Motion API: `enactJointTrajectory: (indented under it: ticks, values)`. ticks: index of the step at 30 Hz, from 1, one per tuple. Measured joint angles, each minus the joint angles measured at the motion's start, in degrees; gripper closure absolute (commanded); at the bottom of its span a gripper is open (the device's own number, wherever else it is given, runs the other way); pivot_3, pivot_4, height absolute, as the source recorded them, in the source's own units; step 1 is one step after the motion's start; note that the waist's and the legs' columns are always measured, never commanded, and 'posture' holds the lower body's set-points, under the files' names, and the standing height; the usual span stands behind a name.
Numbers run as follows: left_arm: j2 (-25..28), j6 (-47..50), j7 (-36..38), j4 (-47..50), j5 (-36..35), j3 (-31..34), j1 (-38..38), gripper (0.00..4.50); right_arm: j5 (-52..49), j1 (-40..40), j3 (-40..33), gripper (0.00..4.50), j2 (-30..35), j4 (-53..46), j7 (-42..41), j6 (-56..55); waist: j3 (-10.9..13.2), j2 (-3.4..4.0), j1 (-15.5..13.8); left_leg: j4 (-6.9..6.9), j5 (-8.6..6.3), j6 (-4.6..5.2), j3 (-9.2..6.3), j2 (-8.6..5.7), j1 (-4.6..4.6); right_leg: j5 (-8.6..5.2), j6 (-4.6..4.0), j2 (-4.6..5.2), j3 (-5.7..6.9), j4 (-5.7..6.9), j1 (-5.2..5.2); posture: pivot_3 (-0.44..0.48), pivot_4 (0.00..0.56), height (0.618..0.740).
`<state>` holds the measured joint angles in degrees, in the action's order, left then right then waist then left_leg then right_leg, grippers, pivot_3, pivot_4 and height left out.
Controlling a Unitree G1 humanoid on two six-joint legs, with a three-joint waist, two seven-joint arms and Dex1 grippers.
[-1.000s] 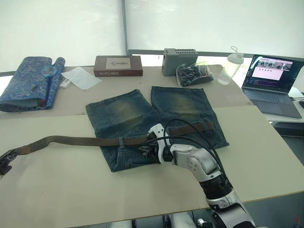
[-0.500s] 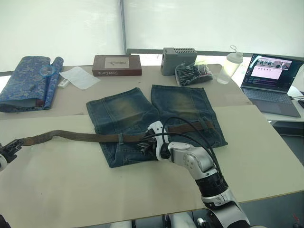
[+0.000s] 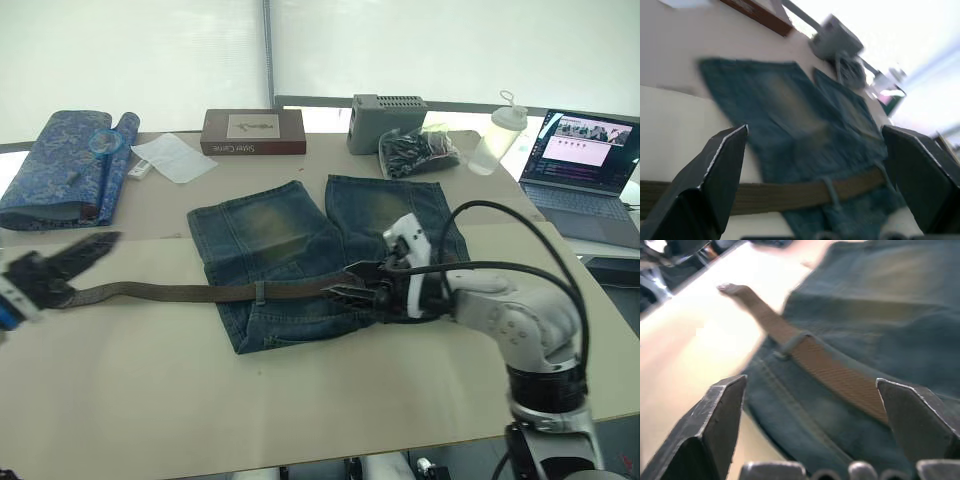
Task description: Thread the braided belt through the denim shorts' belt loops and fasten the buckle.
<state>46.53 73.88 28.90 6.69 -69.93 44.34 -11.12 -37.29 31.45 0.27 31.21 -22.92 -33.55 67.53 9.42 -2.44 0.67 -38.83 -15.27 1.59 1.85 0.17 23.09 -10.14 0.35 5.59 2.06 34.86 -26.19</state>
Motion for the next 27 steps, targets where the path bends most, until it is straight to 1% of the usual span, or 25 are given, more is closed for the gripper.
enactJointTrajectory:
  ticks: [3,5,6,9,11,12,13,14,17,20,23,26,27]
  values:
    - [-3.14,0.93,-2.38,7.74,-0.25,-8.00,1.75,0.00,3.53,0.37,0.00,0.01,4.29,2.56,0.98,-1.30,0.08,0.10,0.19,-0.03,0.07,-0.06,0.05,0.04,0.00,-0.01,-0.03,-0.32,-0.06,0.11,-0.06,0.000,0.150,0.740]
    - [-5.04,-1.31,-4.41,11.97,3.12,-14.87,0.07,0.00,6.67,2.53,0.36,0.01,6.97,5.62,1.96,-2.57,0.14,0.20,0.08,-0.04,0.17,-0.06,0.05,-0.06,-0.03,-0.02,-0.06,-0.58,-0.05,0.17,-0.04,0.000,0.150,0.740]
    - [-5.91,-3.24,-5.77,13.41,6.30,-19.23,-1.71,0.00,9.12,4.20,1.04,0.01,8.52,8.15,2.69,-4.00,0.17,0.24,-0.06,-0.05,0.26,-0.01,0.06,-0.16,-0.05,-0.01,-0.05,-0.60,-0.08,0.17,0.00,0.000,0.150,0.740]
    - [-5.61,-6.72,-6.58,12.77,14.52,-29.85,-5.93,0.00,14.92,7.27,2.22,0.01,11.15,14.69,4.21,-7.13,0.17,0.24,-0.18,-0.09,0.42,0.12,0.10,-0.24,-0.02,0.03,0.03,-0.61,-0.13,0.14,0.07,0.000,0.150,0.740]
    - [-4.48,-7.22,-5.81,9.56,19.27,-35.68,-9.52,0.00,19.04,8.77,6.82,0.01,13.30,18.02,4.29,-7.41,0.17,0.24,-0.06,-0.12,0.50,0.25,0.14,-0.26,0.03,0.08,0.13,-0.60,-0.16,0.13,0.06,0.000,0.150,0.740]
    - [-4.35,-7.62,-5.46,8.94,20.59,-37.18,-10.49,0.00,20.03,9.08,7.88,0.01,13.32,18.93,4.20,-7.45,0.17,0.24,0.01,-0.13,0.51,0.27,0.14,-0.26,0.05,0.11,0.17,-0.60,-0.16,0.09,0.06,0.000,0.150,0.740]
    - [-3.77,-9.23,-4.40,7.63,23.58,-40.69,-12.37,0.00,20.83,10.32,9.25,0.01,13.17,21.58,3.68,-7.44,0.18,0.24,0.03,-0.16,0.51,0.28,0.17,-0.30,0.05,0.12,0.20,-0.57,-0.19,0.12,0.06,0.000,0.150,0.740]
    - [-3.77,-10.32,-3.70,6.92,25.46,-42.89,-13.75,0.00,21.46,11.45,9.95,0.01,12.99,23.34,3.55,-7.44,0.22,0.30,0.04,-0.15,0.54,0.33,0.21,-0.34,0.09,0.17,0.28,-0.54,-0.23,0.06,0.04,0.000,0.150,0.740]
    - [-5.98,-14.46,-2.16,1.54,31.30,-47.73,-17.26,0.00,22.33,16.27,10.32,0.01,11.39,30.49,1.77,-7.26,0.23,0.32,0.05,-0.17,0.53,0.38,0.29,-0.36,0.13,0.22,0.37,-0.49,-0.28,0.02,0.04,0.000,0.150,0.740]
    - [-7.48,-19.05,0.25,-1.91,35.99,-51.50,-18.47,0.00,23.49,19.80,11.06,0.01,9.81,37.13,0.44,-7.58,0.23,0.32,0.01,-0.17,0.50,0.44,0.28,-0.35,0.15,0.24,0.39,-0.46,-0.24,0.03,0.04,0.000,0.150,0.740]
    - [-7.04,-23.09,4.10,-3.81,39.52,-53.75,-18.98,0.00,25.71,20.62,14.96,0.01,9.77,42.68,-3.00,-8.75,0.23,0.33,-0.27,-0.16,0.46,0.50,0.28,-0.37,0.15,0.24,0.40,-0.41,-0.20,0.03,0.04,0.000,0.150,0.740]
    - [-5.92,-25.00,9.70,-7.26,41.74,-55.49,-20.66,0.00,28.92,21.56,20.98,0.01,11.44,45.49,-10.22,-12.61,0.21,0.39,-0.31,-0.21,0.44,0.54,0.31,-0.39,0.07,0.23,0.44,-0.39,-0.23,0.05,0.11,0.000,0.150,0.740]
    - [-5.71,-25.07,10.86,-7.71,42.17,-55.76,-20.90,0.25,29.49,21.81,21.80,0.25,11.92,45.57,-11.63,-12.99,0.20,0.40,-0.29,-0.21,0.43,0.56,0.30,-0.38,0.02,0.23,0.45,-0.40,-0.22,0.05,0.17,0.000,0.150,0.740]
